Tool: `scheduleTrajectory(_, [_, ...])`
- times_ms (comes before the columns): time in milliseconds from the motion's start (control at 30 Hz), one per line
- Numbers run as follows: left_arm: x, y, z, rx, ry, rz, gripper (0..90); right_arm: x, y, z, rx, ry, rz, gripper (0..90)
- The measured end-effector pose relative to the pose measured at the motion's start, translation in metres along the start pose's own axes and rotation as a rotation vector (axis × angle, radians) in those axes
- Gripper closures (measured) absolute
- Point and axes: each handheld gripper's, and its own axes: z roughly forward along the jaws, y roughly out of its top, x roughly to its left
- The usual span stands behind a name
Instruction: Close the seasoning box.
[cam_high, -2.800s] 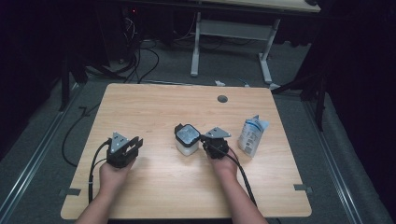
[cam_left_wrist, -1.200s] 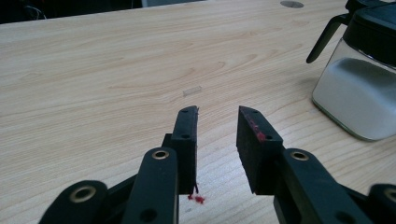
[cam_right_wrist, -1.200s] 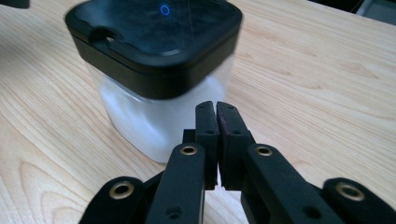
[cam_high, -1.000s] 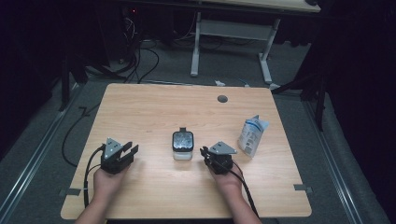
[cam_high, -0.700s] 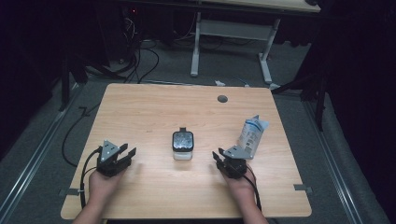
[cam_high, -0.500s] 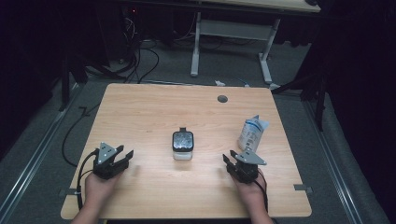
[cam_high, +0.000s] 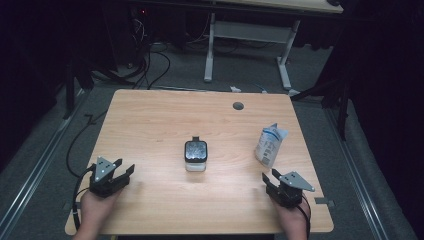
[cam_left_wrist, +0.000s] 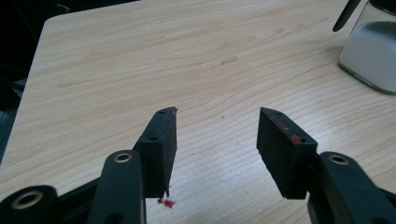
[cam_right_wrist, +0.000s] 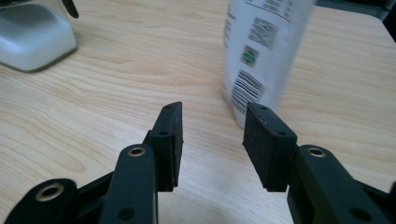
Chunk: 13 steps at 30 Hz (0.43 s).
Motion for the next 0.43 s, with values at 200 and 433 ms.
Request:
scheduleTrajectory(200, [-0.0031, 0.0015, 0.0017, 0.002, -0.017, 0.0, 44.0, -0.0061, -0.002, -0.005, -0.006, -0.006, 0.028, 53.5])
scheduleTrajectory(433, [-0.0059, 0.0006, 0.0045, 0.022, -0.036, 0.005, 40.2, -0.0058, 0.0003, -0.0028, -0.007, -0.002, 0.035, 50.2])
